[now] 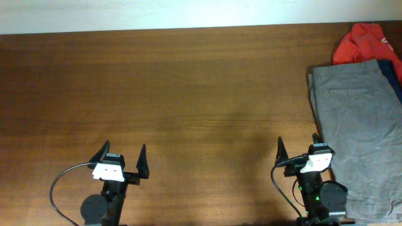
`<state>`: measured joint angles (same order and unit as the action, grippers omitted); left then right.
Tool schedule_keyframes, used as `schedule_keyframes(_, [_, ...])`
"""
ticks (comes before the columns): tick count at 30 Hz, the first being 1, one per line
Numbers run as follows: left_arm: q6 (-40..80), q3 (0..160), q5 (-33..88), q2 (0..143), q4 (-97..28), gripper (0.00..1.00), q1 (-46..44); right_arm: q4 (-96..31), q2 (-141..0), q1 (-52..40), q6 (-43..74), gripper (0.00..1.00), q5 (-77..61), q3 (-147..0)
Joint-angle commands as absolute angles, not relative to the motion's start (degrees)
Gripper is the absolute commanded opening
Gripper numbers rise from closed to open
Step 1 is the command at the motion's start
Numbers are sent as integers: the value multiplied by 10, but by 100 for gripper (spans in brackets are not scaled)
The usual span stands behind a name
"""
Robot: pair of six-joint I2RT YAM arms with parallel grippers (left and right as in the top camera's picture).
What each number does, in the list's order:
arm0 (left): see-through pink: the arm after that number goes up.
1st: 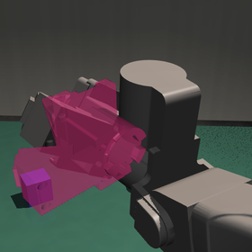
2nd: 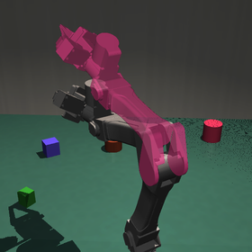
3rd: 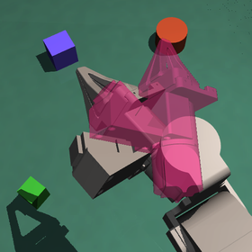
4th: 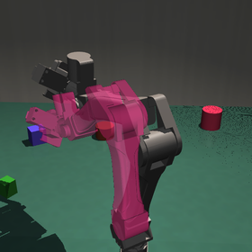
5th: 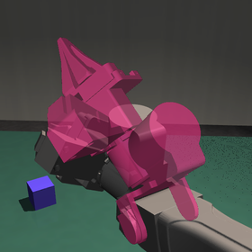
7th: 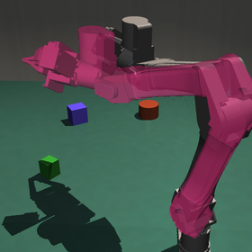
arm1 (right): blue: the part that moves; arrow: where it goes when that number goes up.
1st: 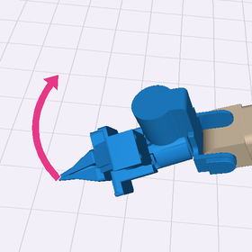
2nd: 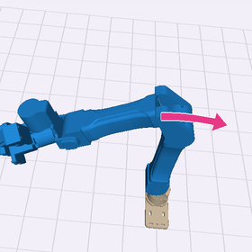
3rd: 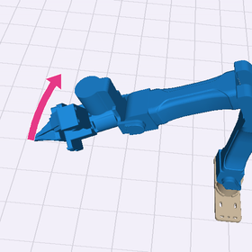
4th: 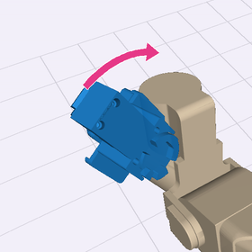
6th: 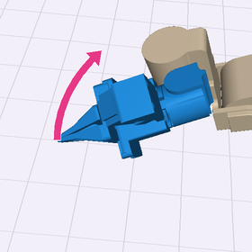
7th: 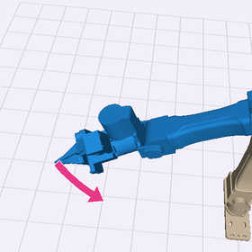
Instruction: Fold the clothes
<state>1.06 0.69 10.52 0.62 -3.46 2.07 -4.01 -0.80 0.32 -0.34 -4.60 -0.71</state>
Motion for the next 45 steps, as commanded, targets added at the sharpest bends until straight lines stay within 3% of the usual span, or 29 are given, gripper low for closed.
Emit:
schedule_keyframes(1, [4,5,105,13,-37,99,24,-41,-3,0,-6,99,-56,-3])
schedule_keyframes(38, [4,5,105,13,-37,99,24,-37,-3,0,-4,98,-62,-3])
schedule_keyframes(40, [4,5,105,13,-37,99,24,-30,-3,0,65,98,-158,-3])
schedule_keyframes(43, [4,5,105,13,-37,99,24,-22,-3,0,291,98,-403,-3])
schedule_keyframes(45, [4,5,105,13,-37,99,24,-6,-3,0,408,98,-446,-3])
